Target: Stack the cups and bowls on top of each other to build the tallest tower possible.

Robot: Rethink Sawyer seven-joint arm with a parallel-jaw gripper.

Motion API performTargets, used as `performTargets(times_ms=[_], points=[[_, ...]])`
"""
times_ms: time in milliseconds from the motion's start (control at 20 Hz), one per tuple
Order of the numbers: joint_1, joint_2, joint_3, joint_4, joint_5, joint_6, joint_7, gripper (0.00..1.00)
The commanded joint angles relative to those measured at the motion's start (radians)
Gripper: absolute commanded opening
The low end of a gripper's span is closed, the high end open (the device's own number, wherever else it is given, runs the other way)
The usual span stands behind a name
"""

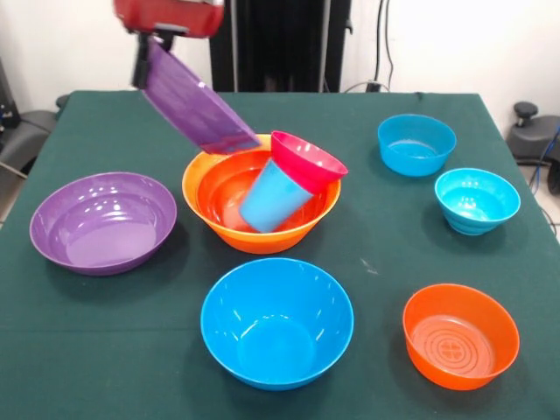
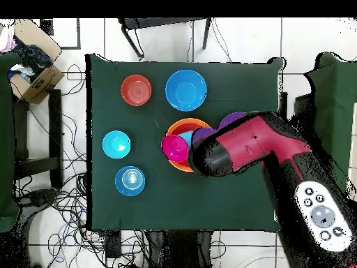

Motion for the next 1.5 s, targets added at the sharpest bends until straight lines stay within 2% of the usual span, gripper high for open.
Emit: performTargets(times_ms=[50,350,650,950,1250,1500], points=[[0.120,0.064,-0.181,-0.039,-0.098,-0.022,0.270,0.00],[0.087,0.001,-0.192,-0.068,-0.011,0.030,0.098,0.00],[0.051,0.015,-0.201,-0.130,-0.017,0.036,0.006,0.00],[0.060,0.039,-0.219,-0.183,-0.050,0.045,-0.036,0.00],[0.160,0.071,-0.291,-0.201,-0.120,0.051,0.104,0.00],[0.244,0.057,-0.358,-0.179,-0.107,0.072,0.214,0.00]])
